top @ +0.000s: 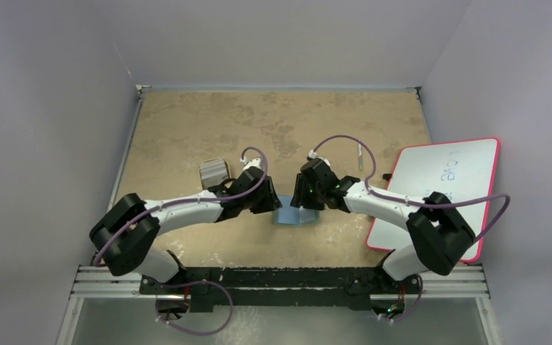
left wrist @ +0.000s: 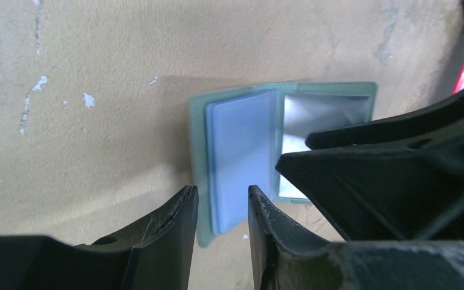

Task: Put the credit cards into the card holder
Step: Open the card holder at the center of the board, then pick up the credit card from the storage box.

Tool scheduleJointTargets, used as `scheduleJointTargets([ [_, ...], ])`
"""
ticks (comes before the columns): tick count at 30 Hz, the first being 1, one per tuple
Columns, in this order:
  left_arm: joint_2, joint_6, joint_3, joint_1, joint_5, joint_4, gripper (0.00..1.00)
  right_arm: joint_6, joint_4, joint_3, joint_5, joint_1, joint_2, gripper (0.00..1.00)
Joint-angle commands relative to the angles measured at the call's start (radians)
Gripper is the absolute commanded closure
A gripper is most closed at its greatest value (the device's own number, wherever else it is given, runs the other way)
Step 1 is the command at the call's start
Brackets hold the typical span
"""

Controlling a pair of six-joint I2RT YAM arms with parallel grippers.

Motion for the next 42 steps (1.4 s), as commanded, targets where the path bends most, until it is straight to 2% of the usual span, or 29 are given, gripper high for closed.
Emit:
scheduleJointTargets([
  [1,-0.110,0.046,0.067,0.012,-0.069,-0.064,0.63,-0.010,0.002,0.000,0.034,0.003,-0.045,0.49],
  [4,-0.154,0.115,0.113,0.028,-0.116,-0.154,0.55,-0.013,0.007,-0.010,0.027,0.002,-0.055,0.50],
  [7,-0.190,0.223,0.190,0.058,-0.180,-0.278,0.54,-0.018,0.016,-0.019,0.018,0.003,-0.075,0.50],
  [12,-0.206,0.491,0.324,0.112,-0.327,-0.515,0.54,-0.035,0.015,-0.020,0.016,0.003,-0.098,0.50],
  [16,-0.218,0.710,0.361,0.136,-0.375,-0.608,0.51,-0.040,0.012,-0.021,0.011,0.003,-0.099,0.50],
  [19,-0.229,0.779,0.355,0.142,-0.461,-0.643,0.48,-0.048,0.014,-0.022,0.009,0.003,-0.103,0.49],
  [23,-0.243,0.928,0.316,0.161,-0.401,-0.646,0.46,-0.049,0.018,-0.031,0.008,0.003,-0.114,0.49],
  [30,-0.333,1.092,0.221,0.203,-0.440,-0.539,0.44,-0.055,0.017,-0.034,0.003,0.003,-0.117,0.49],
  [32,-0.320,1.125,0.228,0.222,-0.418,-0.537,0.43,-0.057,0.013,-0.033,0.001,0.003,-0.117,0.49],
  [33,-0.309,1.139,0.233,0.235,-0.400,-0.539,0.36,-0.058,0.011,-0.031,0.001,0.003,-0.117,0.49],
  [36,-0.271,1.187,0.244,0.279,-0.350,-0.546,0.32,-0.059,-0.001,-0.029,0.001,0.003,-0.118,0.49],
  [42,-0.216,1.312,0.256,0.335,-0.322,-0.493,0.33,-0.064,0.000,-0.036,-0.002,0.003,-0.118,0.49],
])
